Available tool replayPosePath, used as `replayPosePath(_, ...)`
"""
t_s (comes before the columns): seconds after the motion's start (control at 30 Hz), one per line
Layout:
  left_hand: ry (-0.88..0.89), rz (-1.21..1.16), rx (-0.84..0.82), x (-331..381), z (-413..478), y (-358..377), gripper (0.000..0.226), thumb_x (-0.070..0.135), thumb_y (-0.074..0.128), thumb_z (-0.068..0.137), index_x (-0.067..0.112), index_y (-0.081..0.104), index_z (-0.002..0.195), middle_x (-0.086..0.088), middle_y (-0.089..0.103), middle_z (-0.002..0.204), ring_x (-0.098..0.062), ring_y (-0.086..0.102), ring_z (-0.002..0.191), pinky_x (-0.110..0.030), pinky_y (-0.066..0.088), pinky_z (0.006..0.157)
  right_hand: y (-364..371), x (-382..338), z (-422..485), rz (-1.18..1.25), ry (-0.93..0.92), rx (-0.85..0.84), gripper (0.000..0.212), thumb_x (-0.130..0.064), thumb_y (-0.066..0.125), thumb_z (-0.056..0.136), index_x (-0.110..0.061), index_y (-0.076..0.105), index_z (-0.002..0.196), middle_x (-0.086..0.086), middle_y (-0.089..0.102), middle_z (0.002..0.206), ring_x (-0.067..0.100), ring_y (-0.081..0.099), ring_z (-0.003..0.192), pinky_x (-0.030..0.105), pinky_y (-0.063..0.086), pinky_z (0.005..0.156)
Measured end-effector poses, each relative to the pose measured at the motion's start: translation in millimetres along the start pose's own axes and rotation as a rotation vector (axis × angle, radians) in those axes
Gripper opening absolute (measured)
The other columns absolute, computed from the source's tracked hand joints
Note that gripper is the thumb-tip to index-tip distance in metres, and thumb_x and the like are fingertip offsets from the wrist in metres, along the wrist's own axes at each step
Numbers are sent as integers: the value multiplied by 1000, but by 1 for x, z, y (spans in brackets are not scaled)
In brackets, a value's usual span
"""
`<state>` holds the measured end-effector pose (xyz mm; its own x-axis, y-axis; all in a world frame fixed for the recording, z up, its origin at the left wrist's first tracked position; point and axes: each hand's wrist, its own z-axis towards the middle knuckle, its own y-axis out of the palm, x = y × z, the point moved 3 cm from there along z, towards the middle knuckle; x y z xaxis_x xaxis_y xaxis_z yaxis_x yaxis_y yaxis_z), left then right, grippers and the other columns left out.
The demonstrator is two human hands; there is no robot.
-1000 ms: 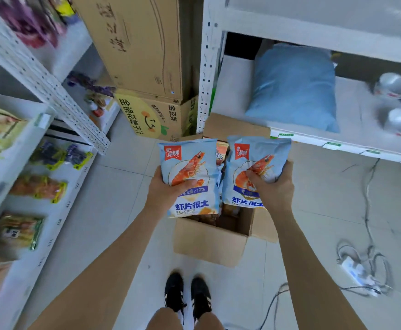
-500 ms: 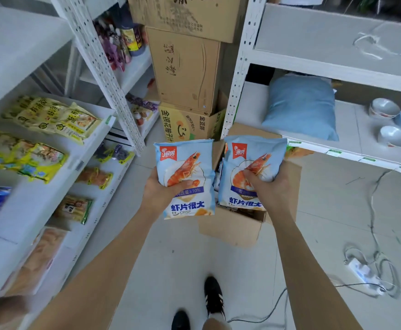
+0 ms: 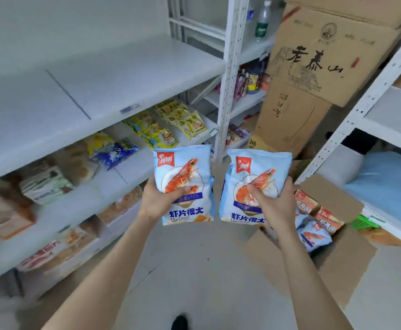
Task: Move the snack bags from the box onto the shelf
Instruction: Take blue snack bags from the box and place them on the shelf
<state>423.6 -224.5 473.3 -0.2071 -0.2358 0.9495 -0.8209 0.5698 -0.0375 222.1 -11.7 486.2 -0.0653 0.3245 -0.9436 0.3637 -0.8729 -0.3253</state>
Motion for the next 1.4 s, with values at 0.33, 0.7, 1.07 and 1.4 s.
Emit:
replayPosePath(0.33,106,-113,351,15,-102,-184,62,23,94,59,21,62,111,-4,75,102,-24,75,85,-45,61,72,134,-97,-92,15,-203,-300,53,-32,86,66,-29,50,106,-20,64,94,-4,60,84,24,43,69)
replayPosePath(0.7,213,-64,601,44,-156,-363,59,34,91,62,26,58,111,3,74,103,-17,75,84,-42,62,72,289,-180,-185,47,-330,-506,55,-40,84,68,-27,48,106,-19,61,92,11,60,89,31,45,76)
replayPosePath(1.07,224,-132,713,68,-110,-483,70,28,91,62,17,54,121,-4,73,105,-22,75,82,-39,62,66,442,-255,-197,67,-447,-620,55,-43,83,68,-29,47,106,-17,63,93,11,65,91,37,54,78)
replayPosePath(1.4,276,-135,885,91,-11,-599,72,25,93,60,17,54,121,1,72,104,-15,74,85,-33,61,68,607,-322,-175,125,-503,-688,54,-36,83,68,-21,50,107,-16,65,90,-1,62,82,26,49,69)
